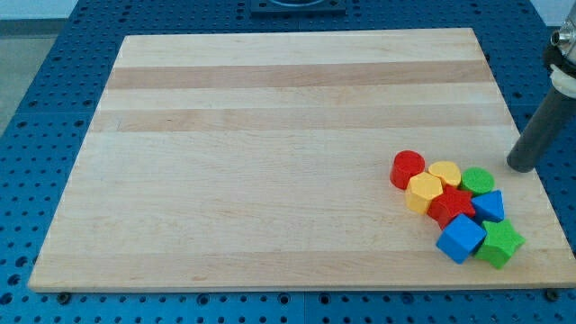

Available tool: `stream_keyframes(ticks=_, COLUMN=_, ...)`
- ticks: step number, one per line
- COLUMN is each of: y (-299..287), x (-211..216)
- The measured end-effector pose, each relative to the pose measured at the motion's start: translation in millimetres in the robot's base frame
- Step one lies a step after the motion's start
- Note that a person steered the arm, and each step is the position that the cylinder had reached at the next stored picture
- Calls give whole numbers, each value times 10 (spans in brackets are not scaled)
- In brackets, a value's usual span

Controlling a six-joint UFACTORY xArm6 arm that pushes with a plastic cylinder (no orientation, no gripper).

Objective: Separate the green circle from the group of blocks

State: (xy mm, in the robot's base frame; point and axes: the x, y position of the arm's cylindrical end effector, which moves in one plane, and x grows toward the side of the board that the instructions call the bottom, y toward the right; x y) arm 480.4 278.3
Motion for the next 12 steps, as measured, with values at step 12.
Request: stream_keyframes(ticks=12, y=-925, x=-383)
